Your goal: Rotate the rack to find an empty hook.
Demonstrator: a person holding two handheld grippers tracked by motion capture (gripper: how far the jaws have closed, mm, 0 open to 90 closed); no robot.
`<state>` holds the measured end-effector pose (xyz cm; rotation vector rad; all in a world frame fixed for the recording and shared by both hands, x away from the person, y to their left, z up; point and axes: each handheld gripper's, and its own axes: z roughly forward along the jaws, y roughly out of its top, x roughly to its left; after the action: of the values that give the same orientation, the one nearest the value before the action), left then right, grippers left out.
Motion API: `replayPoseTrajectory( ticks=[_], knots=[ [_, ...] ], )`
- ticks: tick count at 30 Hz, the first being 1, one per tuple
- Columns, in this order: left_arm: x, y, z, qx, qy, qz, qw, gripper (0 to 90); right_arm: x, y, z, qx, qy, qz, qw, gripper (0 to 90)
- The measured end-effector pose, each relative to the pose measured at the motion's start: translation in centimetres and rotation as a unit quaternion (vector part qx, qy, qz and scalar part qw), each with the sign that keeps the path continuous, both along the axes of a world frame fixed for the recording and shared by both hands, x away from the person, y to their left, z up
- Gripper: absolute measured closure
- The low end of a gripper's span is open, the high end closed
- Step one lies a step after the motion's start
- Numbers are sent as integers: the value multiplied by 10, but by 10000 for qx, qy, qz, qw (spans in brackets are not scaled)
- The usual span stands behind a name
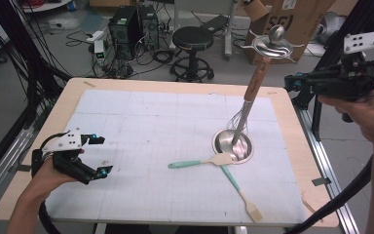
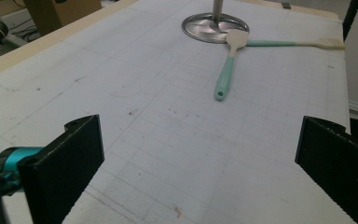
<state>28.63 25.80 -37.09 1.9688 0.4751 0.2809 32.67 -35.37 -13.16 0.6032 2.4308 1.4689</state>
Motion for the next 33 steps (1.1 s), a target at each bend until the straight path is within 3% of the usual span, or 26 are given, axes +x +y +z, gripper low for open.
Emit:
replayPoseTrajectory(
  ticks=[8,18,24,33],
  knots=[
    [0,1,-1,-34,42,39,10000,17,1,-22,6,168,-14,-252,9995,890],
    [1,5,-4,-38,82,94,9999,17,10,-26,18,178,-126,-465,9987,890],
    [1,8,-5,-50,100,133,9998,17,16,-20,21,230,-216,-348,9989,890],
    [3,9,-8,1,130,155,9998,17,11,-6,23,226,-223,-192,9993,891]
  ],
)
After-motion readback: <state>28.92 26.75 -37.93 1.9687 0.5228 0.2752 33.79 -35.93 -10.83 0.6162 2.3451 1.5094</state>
